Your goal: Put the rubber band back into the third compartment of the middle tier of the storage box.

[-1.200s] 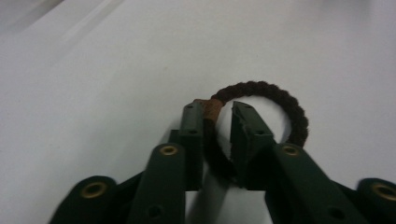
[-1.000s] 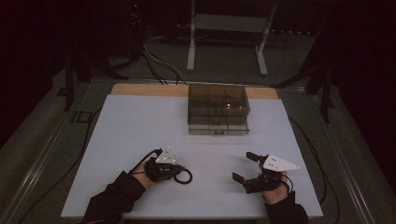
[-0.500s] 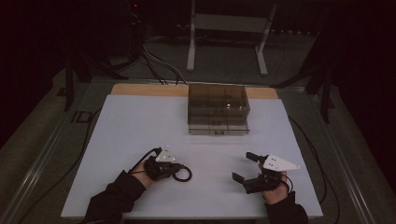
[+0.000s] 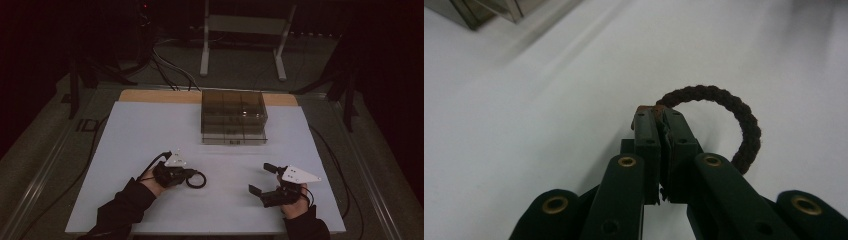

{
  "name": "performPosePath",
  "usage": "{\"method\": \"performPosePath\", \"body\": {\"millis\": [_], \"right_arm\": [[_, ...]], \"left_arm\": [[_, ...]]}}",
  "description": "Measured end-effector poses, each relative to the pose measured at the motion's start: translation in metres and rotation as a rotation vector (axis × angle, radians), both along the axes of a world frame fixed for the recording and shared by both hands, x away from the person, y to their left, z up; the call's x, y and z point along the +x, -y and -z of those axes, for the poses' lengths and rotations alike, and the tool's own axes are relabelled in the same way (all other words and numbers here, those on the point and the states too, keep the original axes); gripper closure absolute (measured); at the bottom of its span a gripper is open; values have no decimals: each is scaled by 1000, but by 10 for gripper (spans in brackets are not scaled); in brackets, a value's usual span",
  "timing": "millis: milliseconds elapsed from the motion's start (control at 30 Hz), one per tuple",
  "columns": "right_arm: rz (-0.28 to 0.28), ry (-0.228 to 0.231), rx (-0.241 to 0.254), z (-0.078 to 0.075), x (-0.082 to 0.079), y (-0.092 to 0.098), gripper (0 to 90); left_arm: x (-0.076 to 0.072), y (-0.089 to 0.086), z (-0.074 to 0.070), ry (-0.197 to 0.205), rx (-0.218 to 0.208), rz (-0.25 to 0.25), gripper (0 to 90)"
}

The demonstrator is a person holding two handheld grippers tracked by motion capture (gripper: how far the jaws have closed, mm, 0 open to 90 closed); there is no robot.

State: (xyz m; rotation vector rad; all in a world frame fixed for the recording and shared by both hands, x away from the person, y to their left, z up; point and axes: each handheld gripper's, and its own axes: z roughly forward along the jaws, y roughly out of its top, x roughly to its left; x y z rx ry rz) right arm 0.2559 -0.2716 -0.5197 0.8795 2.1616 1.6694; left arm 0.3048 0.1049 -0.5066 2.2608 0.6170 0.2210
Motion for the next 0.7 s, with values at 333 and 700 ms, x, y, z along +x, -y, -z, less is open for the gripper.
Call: {"method": "performPosePath", "body": {"millis": [333, 700], "right_arm": [[-2, 0, 1, 0, 0, 0, 0], [-5, 1, 1, 0, 0, 0, 0]], "left_arm": [[10, 7, -14, 9, -6, 5, 884], [21, 21, -26, 15, -19, 23, 884]]}}
